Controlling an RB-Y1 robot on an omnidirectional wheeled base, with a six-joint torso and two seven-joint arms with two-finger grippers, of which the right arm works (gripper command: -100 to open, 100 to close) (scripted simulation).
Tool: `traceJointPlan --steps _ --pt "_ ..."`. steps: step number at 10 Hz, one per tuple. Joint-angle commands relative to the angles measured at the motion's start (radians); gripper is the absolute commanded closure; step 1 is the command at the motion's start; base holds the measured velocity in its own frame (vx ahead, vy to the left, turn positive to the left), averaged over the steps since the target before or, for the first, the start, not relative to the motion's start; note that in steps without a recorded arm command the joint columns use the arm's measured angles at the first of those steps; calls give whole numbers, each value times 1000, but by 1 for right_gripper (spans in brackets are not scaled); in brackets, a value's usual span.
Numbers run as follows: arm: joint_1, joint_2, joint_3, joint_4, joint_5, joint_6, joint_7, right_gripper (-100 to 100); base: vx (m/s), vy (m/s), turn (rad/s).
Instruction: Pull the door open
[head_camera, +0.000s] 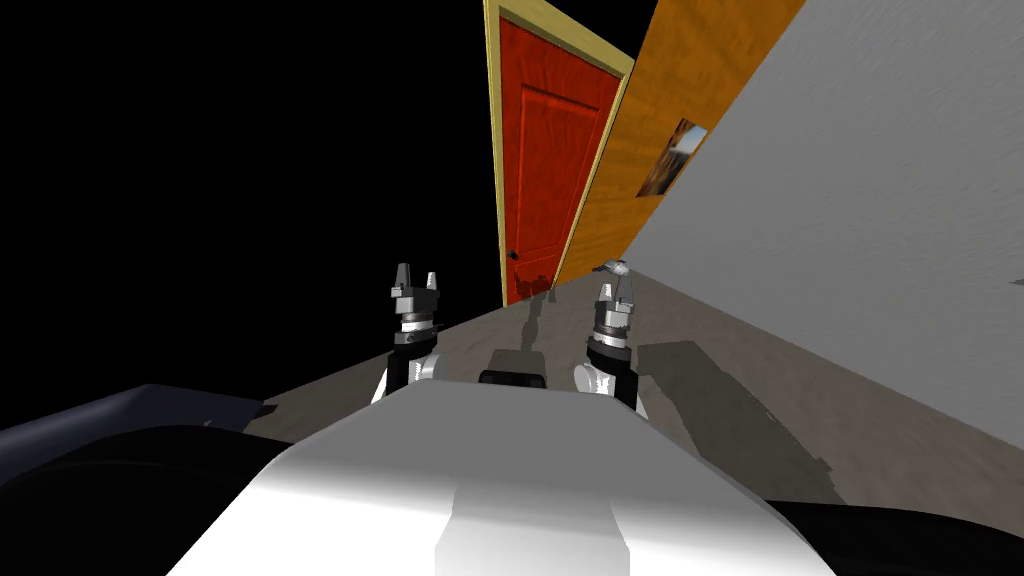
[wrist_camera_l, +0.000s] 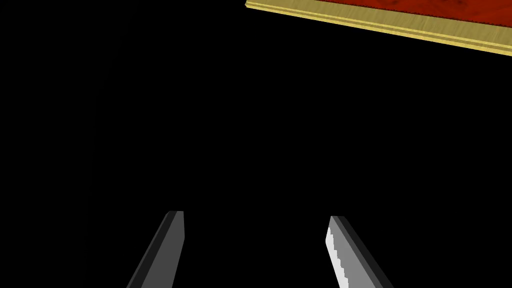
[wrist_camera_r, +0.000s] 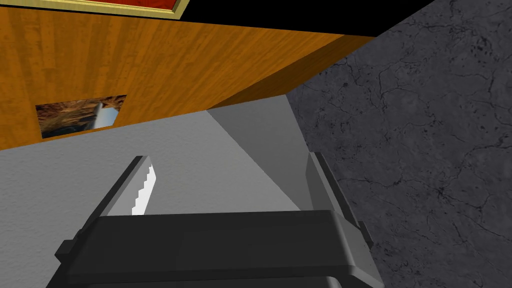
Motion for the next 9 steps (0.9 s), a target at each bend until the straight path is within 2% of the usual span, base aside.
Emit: traceJointPlan --steps 1,9 --pt "-11 -6 1 28 -10 -3 33 -100 81 4 101" --pt "-41 -36 18 171 -60 -32 208 -100 93 -8 122"
